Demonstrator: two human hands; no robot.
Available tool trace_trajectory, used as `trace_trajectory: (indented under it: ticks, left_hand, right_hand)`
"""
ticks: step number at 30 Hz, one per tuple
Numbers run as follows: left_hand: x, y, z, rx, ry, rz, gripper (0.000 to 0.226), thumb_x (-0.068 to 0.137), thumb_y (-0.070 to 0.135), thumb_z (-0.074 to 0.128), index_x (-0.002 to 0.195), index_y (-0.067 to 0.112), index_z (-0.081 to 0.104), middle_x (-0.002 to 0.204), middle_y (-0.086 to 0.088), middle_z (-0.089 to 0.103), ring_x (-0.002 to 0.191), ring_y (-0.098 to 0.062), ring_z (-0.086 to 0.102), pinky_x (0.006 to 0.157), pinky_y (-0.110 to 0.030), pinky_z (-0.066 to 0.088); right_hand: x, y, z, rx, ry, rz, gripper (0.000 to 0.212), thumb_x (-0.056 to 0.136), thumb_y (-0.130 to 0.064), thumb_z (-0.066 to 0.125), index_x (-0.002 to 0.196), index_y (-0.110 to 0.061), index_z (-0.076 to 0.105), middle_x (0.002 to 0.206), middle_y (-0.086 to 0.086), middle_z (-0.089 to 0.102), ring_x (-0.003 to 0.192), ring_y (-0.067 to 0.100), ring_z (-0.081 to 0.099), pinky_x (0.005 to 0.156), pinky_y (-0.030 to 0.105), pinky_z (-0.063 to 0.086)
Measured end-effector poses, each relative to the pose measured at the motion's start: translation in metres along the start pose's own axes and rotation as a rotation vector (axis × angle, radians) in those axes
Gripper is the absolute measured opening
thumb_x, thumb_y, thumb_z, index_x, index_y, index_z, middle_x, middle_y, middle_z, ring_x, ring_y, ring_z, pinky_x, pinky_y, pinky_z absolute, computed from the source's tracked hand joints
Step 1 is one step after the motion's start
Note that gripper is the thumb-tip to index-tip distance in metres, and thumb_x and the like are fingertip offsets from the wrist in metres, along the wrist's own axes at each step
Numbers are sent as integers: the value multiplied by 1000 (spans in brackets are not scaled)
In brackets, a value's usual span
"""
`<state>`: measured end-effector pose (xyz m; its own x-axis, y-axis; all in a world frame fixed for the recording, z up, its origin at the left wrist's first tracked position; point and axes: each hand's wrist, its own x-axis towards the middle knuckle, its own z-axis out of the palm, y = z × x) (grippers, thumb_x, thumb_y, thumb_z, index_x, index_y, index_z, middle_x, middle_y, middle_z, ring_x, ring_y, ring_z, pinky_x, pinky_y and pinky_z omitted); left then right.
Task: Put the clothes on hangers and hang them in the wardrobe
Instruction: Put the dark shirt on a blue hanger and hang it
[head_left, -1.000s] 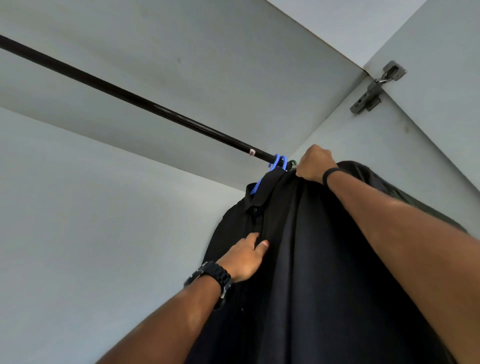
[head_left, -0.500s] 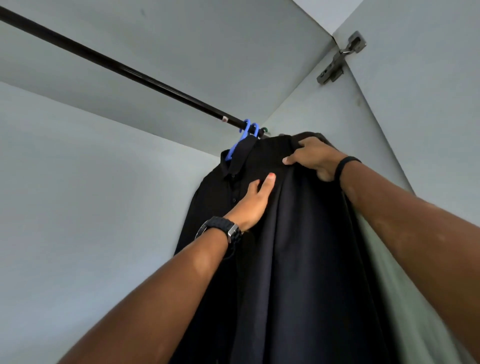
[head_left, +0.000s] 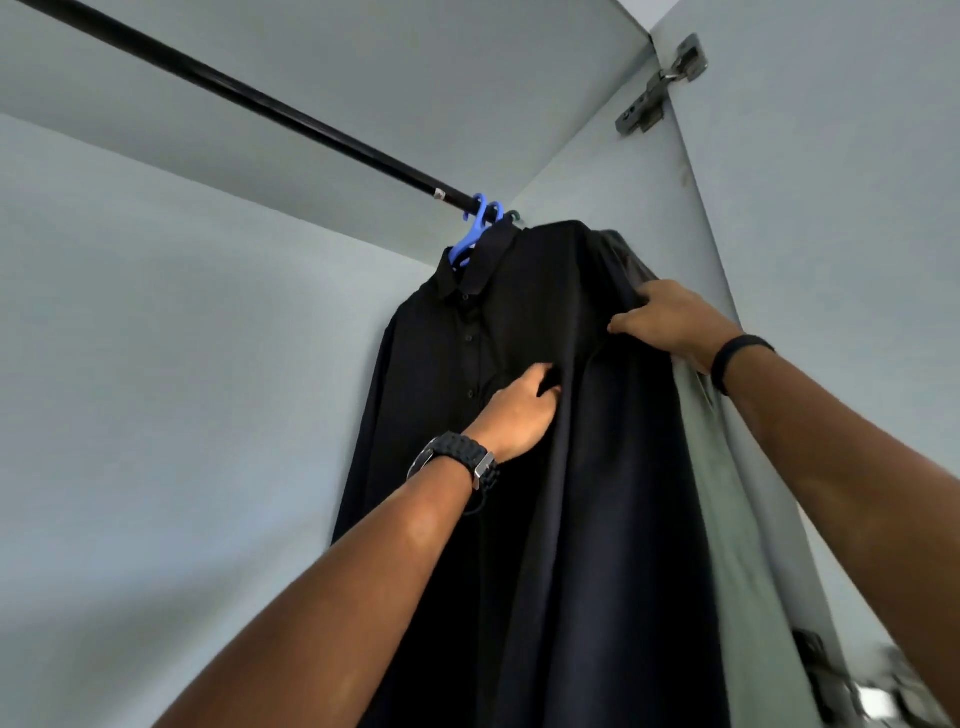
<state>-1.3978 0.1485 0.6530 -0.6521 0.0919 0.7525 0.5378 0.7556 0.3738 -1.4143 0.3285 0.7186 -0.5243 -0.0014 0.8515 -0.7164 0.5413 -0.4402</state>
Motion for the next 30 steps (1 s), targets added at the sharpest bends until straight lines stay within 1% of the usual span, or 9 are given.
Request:
trace_trajectory:
  ticks: [4, 6, 9, 13, 14, 18, 21, 25, 30]
  left_hand:
    - [-40, 9, 12, -144, 61, -5, 47, 100, 35, 41, 146, 33, 31, 141, 5, 47, 125, -12, 46, 100, -24, 37]
    - [-59, 11, 20, -135, 3, -40, 49, 100, 39, 40, 147, 33, 28, 145, 4, 43, 131, -14, 42, 110, -32, 34]
    - [-89, 14, 34, -165, -24, -81, 51, 92, 53, 45, 141, 42, 35, 140, 11, 49, 128, -12, 47, 109, -41, 38]
    - [-119, 25, 50, -102, -48, -192, 46, 96, 44, 45, 141, 42, 35, 134, 13, 54, 120, -10, 53, 105, -37, 42]
    - [-127, 30, 55, -94, -44, -219, 45, 97, 42, 45, 141, 41, 37, 132, 11, 56, 118, -11, 55, 105, -38, 43]
    - [-156, 56, 73, -128, 62, -304, 36, 98, 24, 42, 132, 27, 50, 113, 2, 67, 101, -16, 64, 97, -44, 50]
    - [-192, 87, 88, -171, 167, -363, 31, 100, 12, 38, 127, 20, 50, 93, 8, 64, 79, -8, 62, 79, -32, 54]
    - [-260, 125, 104, -114, 249, -472, 36, 100, 16, 40, 135, 25, 43, 108, 8, 60, 94, -9, 62, 84, -29, 52]
    - [-369, 167, 106, -80, 390, -589, 31, 97, 10, 45, 123, 24, 53, 108, -1, 67, 92, -17, 68, 82, -31, 50]
  right_hand:
    - [-51, 6, -1, 116, -104, 20, 28, 83, -19, 69, 109, -12, 58, 111, 8, 61, 101, 26, 60, 86, 34, 51]
    - [-80, 10, -8, 435, -226, 47, 16, 87, -9, 63, 103, -10, 63, 105, 11, 68, 89, 22, 66, 79, 31, 54]
    - [-116, 20, -21, 924, -388, 106, 13, 88, -7, 61, 98, -9, 67, 94, 10, 71, 72, 16, 68, 67, 24, 57]
    - [-131, 45, -15, 347, -41, 113, 26, 84, -14, 69, 109, -9, 66, 98, 3, 63, 92, 21, 62, 74, 21, 44]
    - [-136, 49, -14, 271, -29, 102, 31, 84, -15, 69, 113, -9, 63, 102, 4, 62, 97, 22, 60, 76, 20, 41]
    - [-170, 63, -19, 242, -104, 15, 52, 83, -11, 69, 130, -10, 49, 127, 11, 54, 111, 23, 52, 89, 23, 39]
    - [-211, 68, -25, 269, -24, -17, 54, 83, -4, 63, 134, -10, 46, 132, 13, 41, 121, 29, 44, 101, 25, 34]
    - [-274, 72, -43, 374, -76, -21, 36, 84, -3, 62, 119, -14, 61, 127, 7, 45, 114, 19, 48, 88, 9, 29]
    - [-368, 43, -59, 681, -386, 38, 22, 84, -3, 61, 95, -18, 73, 96, -3, 70, 85, 7, 64, 75, 8, 44]
